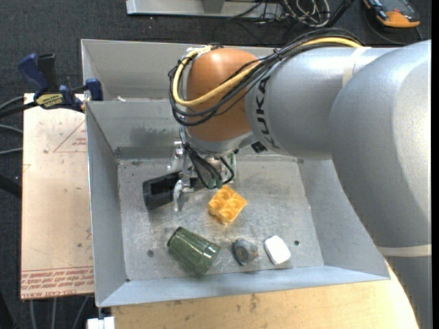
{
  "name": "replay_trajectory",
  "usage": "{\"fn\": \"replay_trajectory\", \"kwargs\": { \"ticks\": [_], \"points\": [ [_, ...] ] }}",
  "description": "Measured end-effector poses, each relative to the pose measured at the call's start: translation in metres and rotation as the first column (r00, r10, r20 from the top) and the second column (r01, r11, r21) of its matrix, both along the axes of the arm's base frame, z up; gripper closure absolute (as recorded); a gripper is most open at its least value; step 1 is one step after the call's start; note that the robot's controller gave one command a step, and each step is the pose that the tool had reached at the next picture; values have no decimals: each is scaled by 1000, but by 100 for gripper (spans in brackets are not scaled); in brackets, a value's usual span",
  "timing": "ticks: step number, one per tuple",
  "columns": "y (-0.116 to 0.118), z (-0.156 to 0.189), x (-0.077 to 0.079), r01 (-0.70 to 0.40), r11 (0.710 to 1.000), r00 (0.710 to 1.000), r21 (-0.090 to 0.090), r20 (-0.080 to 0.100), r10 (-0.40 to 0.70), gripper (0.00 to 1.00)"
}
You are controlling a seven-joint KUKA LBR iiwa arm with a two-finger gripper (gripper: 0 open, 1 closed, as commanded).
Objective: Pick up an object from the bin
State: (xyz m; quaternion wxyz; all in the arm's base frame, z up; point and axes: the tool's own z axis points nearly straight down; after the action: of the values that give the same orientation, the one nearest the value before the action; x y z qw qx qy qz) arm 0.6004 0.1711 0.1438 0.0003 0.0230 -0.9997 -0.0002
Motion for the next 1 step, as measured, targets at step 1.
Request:
{"fn": "replay_trajectory", "kwargs": {
  "ticks": [1],
  "points": [
    [0, 6, 0, 0, 1000, 1000, 0, 0, 0, 100]
  ]
}}
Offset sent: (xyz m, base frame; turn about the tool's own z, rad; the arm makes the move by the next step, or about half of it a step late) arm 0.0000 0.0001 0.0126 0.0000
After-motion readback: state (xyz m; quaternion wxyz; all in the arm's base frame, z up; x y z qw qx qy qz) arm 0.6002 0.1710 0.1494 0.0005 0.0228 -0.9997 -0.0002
